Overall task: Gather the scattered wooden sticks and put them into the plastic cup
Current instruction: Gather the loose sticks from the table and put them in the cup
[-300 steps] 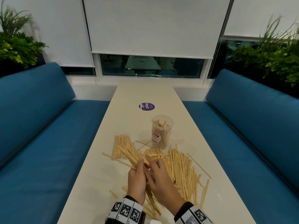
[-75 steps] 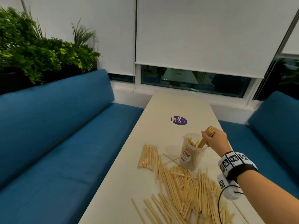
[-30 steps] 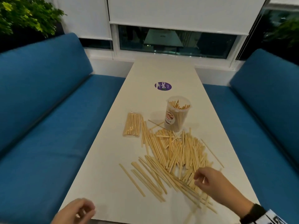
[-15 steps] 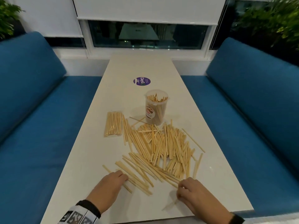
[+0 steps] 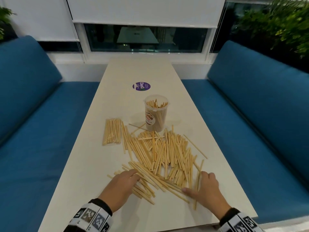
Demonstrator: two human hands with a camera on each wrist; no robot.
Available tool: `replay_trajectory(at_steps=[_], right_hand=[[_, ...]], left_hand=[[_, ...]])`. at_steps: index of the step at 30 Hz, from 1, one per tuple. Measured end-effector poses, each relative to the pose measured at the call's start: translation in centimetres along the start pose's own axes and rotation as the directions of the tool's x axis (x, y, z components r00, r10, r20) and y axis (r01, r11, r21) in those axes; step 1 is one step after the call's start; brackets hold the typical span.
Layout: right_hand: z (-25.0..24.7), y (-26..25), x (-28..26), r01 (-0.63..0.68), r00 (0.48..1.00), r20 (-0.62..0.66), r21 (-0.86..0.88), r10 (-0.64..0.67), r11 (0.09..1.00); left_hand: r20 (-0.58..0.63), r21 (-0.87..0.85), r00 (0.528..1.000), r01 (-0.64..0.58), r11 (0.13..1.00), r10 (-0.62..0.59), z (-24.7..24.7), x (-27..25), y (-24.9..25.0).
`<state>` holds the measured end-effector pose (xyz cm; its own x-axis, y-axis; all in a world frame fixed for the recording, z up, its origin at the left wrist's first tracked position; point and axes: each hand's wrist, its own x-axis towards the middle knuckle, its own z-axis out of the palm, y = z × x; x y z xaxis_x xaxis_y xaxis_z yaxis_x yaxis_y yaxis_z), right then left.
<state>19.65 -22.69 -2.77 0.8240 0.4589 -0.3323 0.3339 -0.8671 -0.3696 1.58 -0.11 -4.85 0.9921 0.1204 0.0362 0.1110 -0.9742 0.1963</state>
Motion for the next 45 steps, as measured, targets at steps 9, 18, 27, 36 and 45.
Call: replay_trajectory(at_steps=[9,18,27,36,45], right_hand=[[1.0,-0.7,0.9,0.104,0.992,-0.087,0.101,-0.096,0.989],[0.3,-0.5,0.8,0.080,0.995,-0.071,0.157,-0.069,0.984],[0.0,-0.7,0.3,0.042,0.999,0.029,-0.017,-0.042,0.999],[-0.2,-1.4,-0.1,0.044,0.993,0.112,-0.096,-0.033,0.994],[-1.8,-0.8,-1.1,0.057,0.983,0.178,-0.118,-0.035,0.991]], left_hand=[[0.040,0.052,0.996,-0.078,0.996,0.076,-0.3,2.4,0.1],[0.180,0.164,0.982,-0.087,0.983,0.057,-0.9,4.3,0.6],[0.213,0.282,0.977,-0.045,0.958,-0.017,-0.9,3.9,1.3],[0.212,0.265,0.971,0.051,0.963,-0.110,-1.3,3.7,3.1],[0.118,0.315,0.989,0.050,0.948,-0.092,0.0,3.0,2.4]])
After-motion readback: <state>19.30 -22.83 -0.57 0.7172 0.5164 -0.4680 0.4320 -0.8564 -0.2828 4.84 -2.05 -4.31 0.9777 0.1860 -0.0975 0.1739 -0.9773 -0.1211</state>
